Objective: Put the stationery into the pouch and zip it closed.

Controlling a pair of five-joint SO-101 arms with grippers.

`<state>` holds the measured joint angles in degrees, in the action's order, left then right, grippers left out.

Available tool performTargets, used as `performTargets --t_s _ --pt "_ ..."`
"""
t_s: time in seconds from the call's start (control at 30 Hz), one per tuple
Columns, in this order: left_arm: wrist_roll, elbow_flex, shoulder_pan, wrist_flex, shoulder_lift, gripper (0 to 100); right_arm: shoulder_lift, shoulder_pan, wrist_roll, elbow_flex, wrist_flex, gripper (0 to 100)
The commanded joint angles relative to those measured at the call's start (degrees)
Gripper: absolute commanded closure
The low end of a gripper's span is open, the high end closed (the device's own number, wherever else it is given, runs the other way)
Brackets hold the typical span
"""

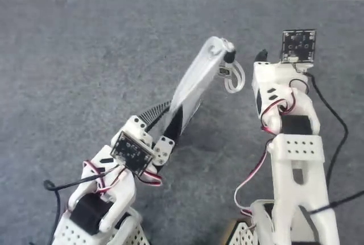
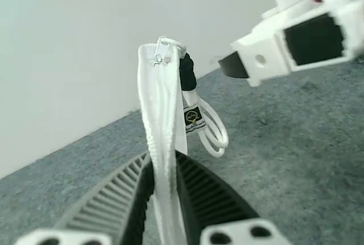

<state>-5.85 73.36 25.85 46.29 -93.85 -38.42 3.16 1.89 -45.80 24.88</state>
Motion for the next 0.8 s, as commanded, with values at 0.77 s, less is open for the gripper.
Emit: performTargets --t_s 0.77 --pt "4.0 0.4 -9.9 -4.7 -0.3 92 -11.5 17.3 -0.6 -2.8 7.4 85.0"
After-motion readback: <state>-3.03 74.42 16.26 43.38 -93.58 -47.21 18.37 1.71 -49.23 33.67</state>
